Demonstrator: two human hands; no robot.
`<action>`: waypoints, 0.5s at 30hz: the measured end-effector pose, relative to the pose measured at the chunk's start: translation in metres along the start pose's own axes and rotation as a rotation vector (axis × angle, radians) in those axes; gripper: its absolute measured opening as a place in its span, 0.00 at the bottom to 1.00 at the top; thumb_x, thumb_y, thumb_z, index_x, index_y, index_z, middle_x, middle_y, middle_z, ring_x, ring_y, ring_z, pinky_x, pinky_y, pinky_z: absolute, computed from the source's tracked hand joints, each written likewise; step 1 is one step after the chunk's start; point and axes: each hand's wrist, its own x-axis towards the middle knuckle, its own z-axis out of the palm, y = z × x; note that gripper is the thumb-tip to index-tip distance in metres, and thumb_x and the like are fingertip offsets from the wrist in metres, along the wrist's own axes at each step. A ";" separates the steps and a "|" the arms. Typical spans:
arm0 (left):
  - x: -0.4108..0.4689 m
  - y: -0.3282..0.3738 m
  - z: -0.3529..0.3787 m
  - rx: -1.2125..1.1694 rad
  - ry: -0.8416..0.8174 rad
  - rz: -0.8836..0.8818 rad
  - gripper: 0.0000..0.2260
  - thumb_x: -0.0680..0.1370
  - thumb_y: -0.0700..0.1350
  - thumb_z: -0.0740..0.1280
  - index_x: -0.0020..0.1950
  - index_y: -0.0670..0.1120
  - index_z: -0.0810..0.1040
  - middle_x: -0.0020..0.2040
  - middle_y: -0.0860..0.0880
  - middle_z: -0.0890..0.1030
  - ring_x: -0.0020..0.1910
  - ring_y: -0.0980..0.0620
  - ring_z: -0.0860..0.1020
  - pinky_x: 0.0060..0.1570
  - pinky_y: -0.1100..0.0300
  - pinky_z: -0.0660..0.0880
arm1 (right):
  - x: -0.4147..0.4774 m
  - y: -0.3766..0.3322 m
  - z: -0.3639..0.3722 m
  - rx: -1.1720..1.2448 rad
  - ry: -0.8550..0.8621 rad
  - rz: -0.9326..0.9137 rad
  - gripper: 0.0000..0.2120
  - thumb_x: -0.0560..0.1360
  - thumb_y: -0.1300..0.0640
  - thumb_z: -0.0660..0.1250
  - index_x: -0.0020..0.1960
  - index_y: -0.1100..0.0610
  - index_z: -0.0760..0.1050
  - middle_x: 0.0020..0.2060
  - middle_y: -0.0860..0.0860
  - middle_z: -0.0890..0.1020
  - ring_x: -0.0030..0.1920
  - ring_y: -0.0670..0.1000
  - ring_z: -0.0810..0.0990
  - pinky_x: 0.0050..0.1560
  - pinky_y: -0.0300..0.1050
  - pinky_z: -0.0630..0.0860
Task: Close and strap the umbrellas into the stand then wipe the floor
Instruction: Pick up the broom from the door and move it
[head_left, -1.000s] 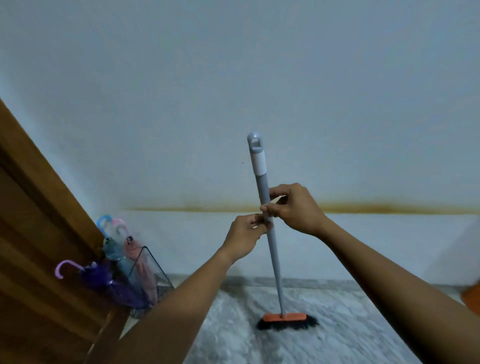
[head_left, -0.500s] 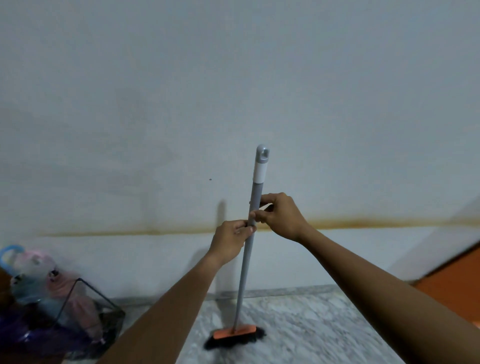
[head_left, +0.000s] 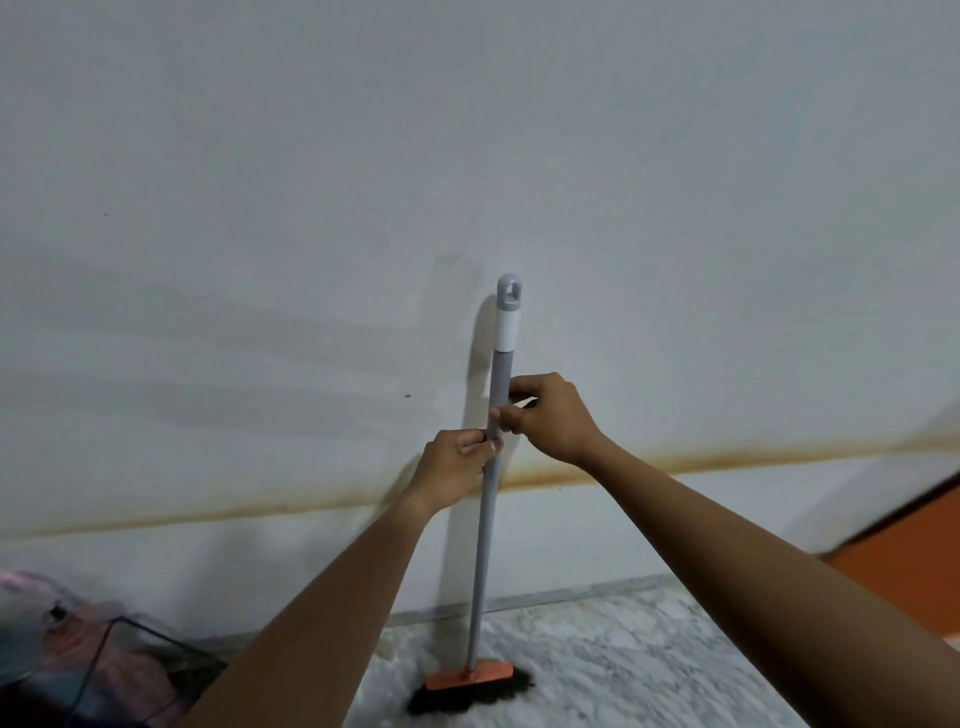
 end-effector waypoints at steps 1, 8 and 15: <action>0.004 -0.001 0.000 -0.014 0.005 0.002 0.07 0.78 0.52 0.69 0.42 0.54 0.85 0.44 0.49 0.86 0.48 0.50 0.85 0.58 0.46 0.79 | 0.004 0.000 0.000 -0.006 0.002 0.000 0.05 0.75 0.57 0.72 0.49 0.55 0.85 0.39 0.47 0.86 0.38 0.53 0.85 0.46 0.51 0.83; 0.016 -0.004 -0.005 -0.021 -0.023 0.002 0.09 0.79 0.51 0.69 0.42 0.49 0.85 0.42 0.46 0.85 0.49 0.47 0.84 0.59 0.45 0.78 | 0.022 0.003 0.002 -0.045 -0.049 0.007 0.03 0.74 0.56 0.74 0.42 0.51 0.83 0.33 0.46 0.83 0.32 0.47 0.80 0.38 0.42 0.78; 0.010 0.002 -0.004 0.116 0.007 -0.018 0.10 0.79 0.56 0.66 0.39 0.59 0.83 0.41 0.47 0.83 0.51 0.42 0.82 0.51 0.53 0.76 | 0.014 0.006 0.001 -0.067 -0.069 0.014 0.03 0.75 0.49 0.73 0.47 0.47 0.82 0.43 0.45 0.85 0.40 0.43 0.81 0.43 0.38 0.73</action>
